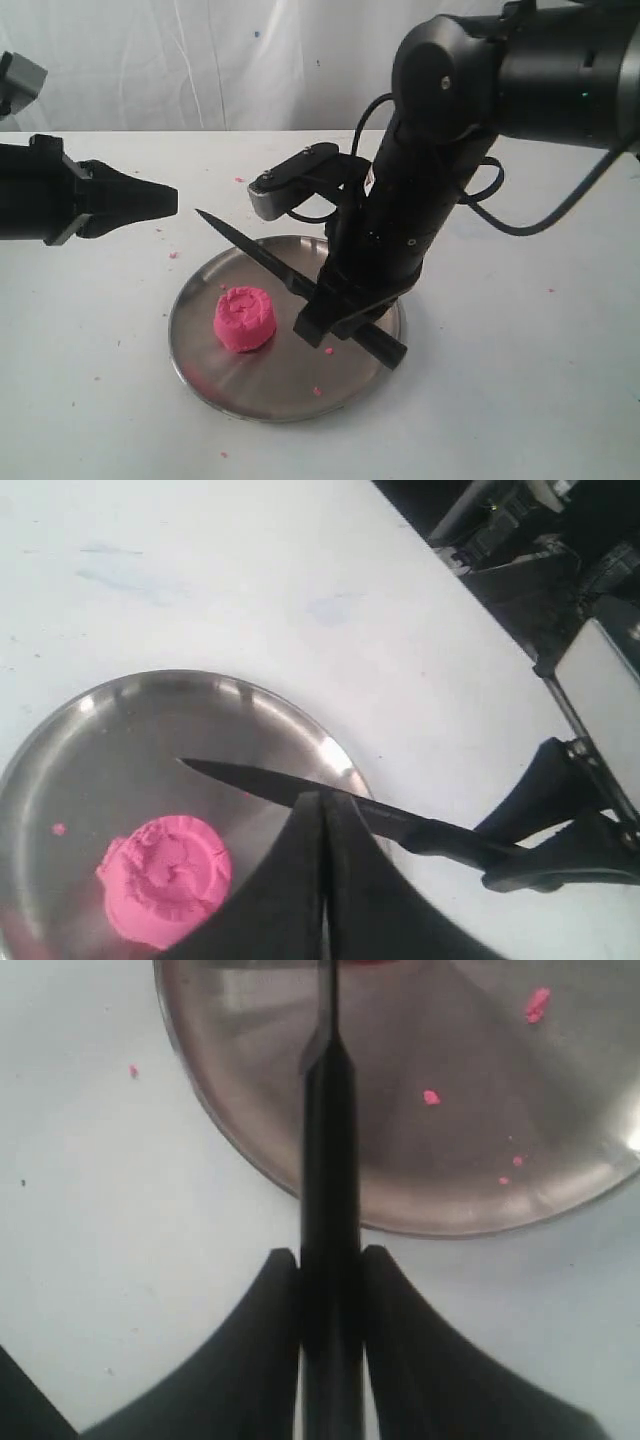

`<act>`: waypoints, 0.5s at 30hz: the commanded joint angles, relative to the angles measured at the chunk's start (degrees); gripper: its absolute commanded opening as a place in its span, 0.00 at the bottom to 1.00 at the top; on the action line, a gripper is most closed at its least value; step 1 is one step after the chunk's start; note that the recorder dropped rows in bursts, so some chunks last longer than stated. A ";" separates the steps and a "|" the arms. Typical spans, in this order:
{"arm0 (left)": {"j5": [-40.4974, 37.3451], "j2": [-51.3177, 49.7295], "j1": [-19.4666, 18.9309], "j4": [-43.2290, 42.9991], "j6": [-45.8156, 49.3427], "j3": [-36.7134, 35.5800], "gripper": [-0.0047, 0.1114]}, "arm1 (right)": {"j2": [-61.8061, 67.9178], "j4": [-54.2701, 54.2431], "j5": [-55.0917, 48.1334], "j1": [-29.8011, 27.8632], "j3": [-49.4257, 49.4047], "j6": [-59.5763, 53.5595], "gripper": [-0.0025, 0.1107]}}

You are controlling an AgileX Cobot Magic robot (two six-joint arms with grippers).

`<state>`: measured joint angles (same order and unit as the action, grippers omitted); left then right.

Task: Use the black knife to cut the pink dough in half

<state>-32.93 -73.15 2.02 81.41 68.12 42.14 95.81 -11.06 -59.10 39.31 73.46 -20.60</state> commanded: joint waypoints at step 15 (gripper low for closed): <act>-8.71 -20.17 0.40 18.53 20.26 1.20 0.04 | 8.79 0.39 0.66 0.16 2.10 -0.11 0.02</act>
<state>-38.47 -91.74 2.02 98.25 86.73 42.37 103.98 -10.74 -58.92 39.31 75.28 -20.60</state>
